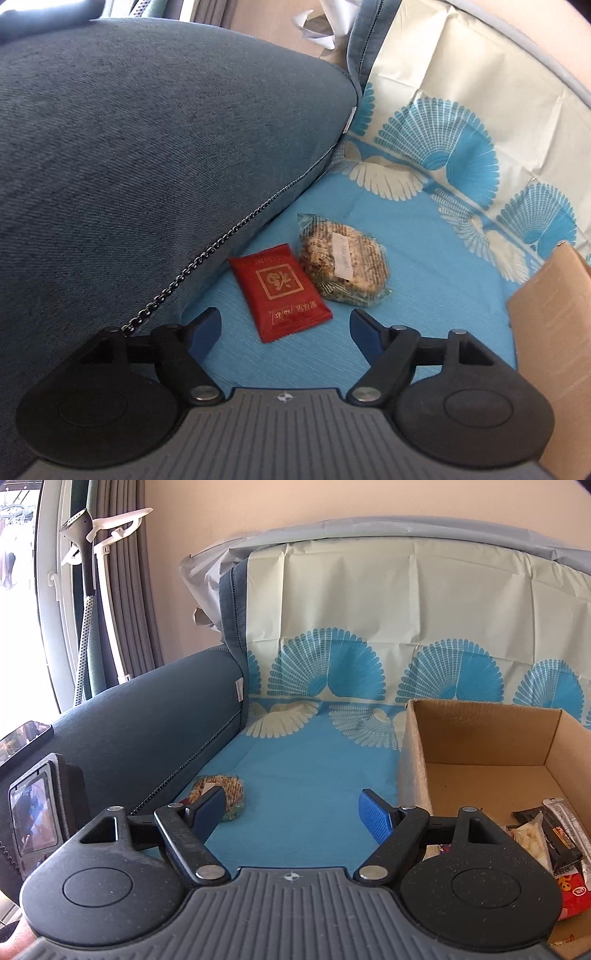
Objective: Organize snacks
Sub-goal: 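Reach to the round clear nut-cookie bag and grasp it with the right tool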
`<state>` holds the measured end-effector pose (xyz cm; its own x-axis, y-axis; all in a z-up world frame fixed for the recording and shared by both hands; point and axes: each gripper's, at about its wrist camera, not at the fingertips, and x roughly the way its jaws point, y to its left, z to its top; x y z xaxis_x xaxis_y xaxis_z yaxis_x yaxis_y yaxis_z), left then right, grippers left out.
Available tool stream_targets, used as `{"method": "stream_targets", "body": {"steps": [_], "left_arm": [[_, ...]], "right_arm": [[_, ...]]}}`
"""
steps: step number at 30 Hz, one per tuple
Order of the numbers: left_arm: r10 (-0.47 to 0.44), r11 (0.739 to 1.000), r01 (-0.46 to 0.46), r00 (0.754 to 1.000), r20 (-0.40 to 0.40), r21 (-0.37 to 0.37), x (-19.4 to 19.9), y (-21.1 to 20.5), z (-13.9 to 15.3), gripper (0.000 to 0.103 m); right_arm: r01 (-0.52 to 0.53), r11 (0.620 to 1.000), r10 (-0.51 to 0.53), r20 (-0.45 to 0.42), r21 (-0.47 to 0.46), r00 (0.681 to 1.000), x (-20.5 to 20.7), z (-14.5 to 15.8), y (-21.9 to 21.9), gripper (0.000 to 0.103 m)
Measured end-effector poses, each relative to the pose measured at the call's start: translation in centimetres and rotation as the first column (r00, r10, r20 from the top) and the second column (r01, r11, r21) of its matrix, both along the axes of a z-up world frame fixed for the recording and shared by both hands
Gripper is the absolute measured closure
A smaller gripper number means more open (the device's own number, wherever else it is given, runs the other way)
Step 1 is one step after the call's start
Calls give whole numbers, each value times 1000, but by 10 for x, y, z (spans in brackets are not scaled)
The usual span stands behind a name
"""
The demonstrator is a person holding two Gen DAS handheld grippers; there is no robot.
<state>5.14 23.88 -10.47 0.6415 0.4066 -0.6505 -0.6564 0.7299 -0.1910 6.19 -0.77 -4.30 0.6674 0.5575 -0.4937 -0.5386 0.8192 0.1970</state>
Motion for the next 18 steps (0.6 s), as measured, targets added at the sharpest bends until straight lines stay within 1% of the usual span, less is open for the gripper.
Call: {"method": "stream_targets", "body": {"steps": [5,10,14,15,17,18], "left_arm": [[15,999,-14,999,-35,30,13,-1,-9,21],[39,999,-38,999,-35,31,24,1,-14,18],[56,996,-52,996,-66,69,34,-1,-18,18],[56,996,-50,996,-74,80,36,-1,-18,19],[64,992,-53,993,-96,111,37,-3,-19,26],[64,991,-52,993,-97,122,37,-3,-18,35]], "right_arm": [[-20,1000,20,-9,-10,1000,3,-5,8,23],[-32,999,32,-18,-15,999,6,-8,14,23],[-41,999,40,-20,-18,999,9,-11,13,23],[-43,999,42,-22,-16,999,11,-12,13,23],[-49,999,49,-19,-15,999,14,-12,14,23],[-49,999,48,-21,-18,999,17,-12,16,23]]}}
